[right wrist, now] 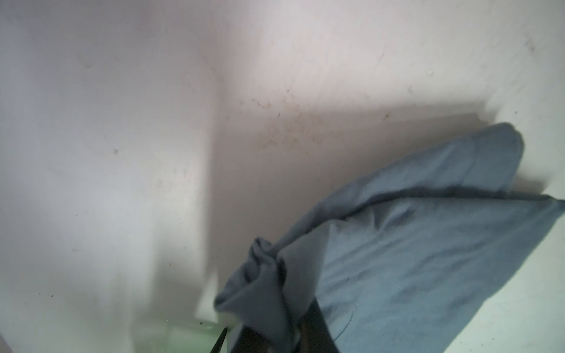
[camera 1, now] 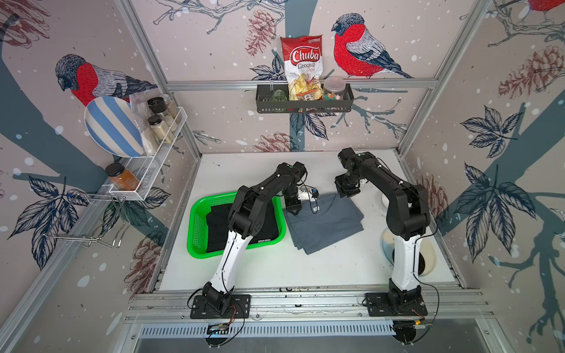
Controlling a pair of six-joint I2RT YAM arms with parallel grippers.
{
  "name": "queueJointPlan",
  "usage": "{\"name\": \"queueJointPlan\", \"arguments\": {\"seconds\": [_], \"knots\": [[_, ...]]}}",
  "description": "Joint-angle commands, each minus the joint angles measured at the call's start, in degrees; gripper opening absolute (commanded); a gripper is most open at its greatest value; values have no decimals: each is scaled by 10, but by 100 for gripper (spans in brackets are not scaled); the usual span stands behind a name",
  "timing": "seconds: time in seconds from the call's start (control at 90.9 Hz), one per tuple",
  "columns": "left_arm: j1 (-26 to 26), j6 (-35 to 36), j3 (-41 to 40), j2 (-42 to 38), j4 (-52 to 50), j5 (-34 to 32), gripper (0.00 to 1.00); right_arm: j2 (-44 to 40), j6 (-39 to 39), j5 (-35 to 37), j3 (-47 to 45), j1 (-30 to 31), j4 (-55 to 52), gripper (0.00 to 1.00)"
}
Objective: Put the folded t-shirts into the basket
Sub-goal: Pick up the T-shirt from the center of the board.
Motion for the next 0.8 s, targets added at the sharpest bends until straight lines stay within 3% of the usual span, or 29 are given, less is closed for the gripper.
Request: {"name": "queueJointPlan", "arguments": {"seconds": [0.0, 0.099, 0.22, 0.286, 0.528, 0.792], "knots": [[0, 8, -8, -8, -33, 13, 58, -22, -11, 19, -8, 6, 10, 7], [0, 14, -9, -6, -38, 13, 48, -41, -14, 16, -17, 11, 17, 6], [0, 19, 7, 1, -57, 18, 17, -71, -15, 19, -26, 12, 19, 6], [0, 19, 19, 1, -68, 24, 5, -88, -16, 23, -29, 11, 18, 6], [-2, -11, 57, -55, -112, 78, 2, -167, -30, 24, -76, 19, 6, 6], [-7, -24, 18, -185, -147, 100, 0, -325, -4, 37, -154, 47, 18, 7]]}}
